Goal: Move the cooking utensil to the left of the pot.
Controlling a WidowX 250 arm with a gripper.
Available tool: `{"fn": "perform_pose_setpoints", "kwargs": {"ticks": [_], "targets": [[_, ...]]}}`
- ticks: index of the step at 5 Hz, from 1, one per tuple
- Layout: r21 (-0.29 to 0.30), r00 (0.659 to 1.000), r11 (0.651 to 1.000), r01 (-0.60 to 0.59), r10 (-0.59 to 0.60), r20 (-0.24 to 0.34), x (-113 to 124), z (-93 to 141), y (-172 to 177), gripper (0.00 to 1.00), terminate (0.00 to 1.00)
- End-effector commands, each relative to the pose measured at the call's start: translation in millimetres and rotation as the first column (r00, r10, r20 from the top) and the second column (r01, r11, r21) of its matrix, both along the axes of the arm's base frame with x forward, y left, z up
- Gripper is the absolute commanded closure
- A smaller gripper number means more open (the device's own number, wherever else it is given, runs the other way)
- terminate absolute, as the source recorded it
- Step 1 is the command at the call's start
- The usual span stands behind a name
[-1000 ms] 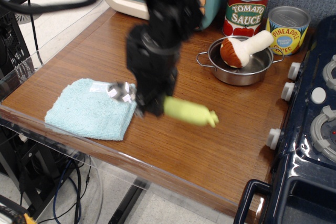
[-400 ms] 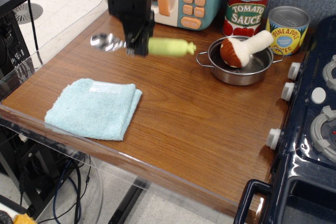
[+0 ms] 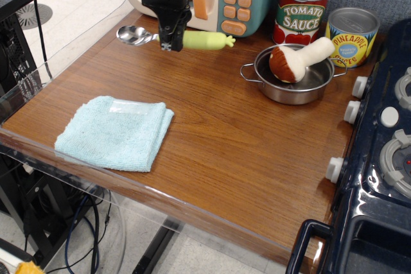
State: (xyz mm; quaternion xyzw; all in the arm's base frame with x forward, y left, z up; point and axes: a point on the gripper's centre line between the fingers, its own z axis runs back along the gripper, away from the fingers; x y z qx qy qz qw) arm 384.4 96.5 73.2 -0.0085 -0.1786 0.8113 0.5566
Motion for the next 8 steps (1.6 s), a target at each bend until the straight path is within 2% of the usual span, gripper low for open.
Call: {"fn": "perform_pose_setpoints", "kwargs": {"ticks": [1, 3, 4, 5, 7, 8], "targets": [[0.069, 0.997, 0.997, 0.045, -0.049, 0.067, 30, 2, 10, 1.00, 0.00], [0.077, 0.995, 0.993, 0.094, -0.097, 0.037, 46, -20, 0, 1.00, 0.00], [0.114, 0.994, 0.987, 0.110, -0.111, 0.008, 51, -30, -2, 1.00, 0.00], [0.103, 0.998, 0.992, 0.067, -0.068, 0.009, 46, -26, 0, 0.00, 0.00], [0.073, 0.998, 0.996, 0.056, -0.059, 0.032, 38, -12, 1, 0.00, 0.00], [0.057, 0.996, 0.996, 0.069, -0.072, 0.060, 37, 3, 2, 0.00, 0.00]]}}
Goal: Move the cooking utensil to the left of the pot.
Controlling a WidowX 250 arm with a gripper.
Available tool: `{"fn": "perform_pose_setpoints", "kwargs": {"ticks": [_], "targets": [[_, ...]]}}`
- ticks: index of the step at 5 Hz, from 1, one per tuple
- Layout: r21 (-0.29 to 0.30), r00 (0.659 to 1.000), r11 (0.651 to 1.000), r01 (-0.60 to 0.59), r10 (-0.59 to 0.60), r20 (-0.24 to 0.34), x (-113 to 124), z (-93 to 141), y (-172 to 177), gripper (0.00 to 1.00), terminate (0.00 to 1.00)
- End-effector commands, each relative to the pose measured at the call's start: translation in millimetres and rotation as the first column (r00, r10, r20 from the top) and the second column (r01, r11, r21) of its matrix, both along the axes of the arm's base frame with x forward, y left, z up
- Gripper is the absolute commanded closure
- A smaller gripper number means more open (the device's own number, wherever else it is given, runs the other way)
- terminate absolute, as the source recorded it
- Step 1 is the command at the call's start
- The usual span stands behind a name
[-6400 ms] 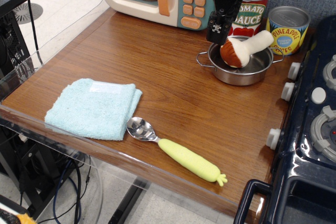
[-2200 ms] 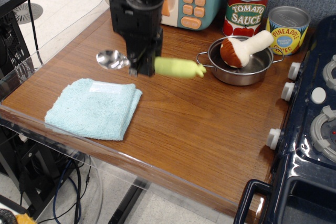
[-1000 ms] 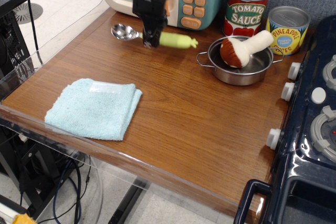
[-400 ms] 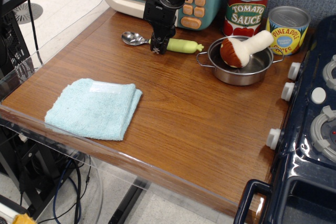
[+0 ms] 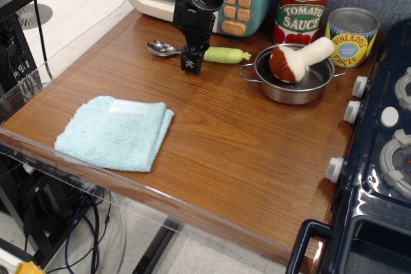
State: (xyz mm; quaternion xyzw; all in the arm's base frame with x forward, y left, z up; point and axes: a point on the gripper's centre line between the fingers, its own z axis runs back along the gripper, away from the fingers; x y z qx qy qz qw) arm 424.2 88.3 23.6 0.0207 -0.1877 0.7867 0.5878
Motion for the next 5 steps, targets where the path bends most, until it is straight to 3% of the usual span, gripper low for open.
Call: {"fn": "perform_pose_setpoints", "kwargs": {"ticks": [1, 2, 4, 5], "targets": [[-0.017, 0.988, 1.000, 0.013, -0.010, 0.155, -9, 73, 10, 0.00, 0.00], [-0.030, 0.973, 0.999, 0.012, -0.005, 0.230, -27, 99, 7, 0.00, 0.00], [-0.030, 0.973, 0.999, 0.012, -0.005, 0.230, -27, 99, 7, 0.00, 0.00], [-0.030, 0.973, 0.999, 0.012, -0.005, 0.230, -27, 99, 7, 0.00, 1.00]]}}
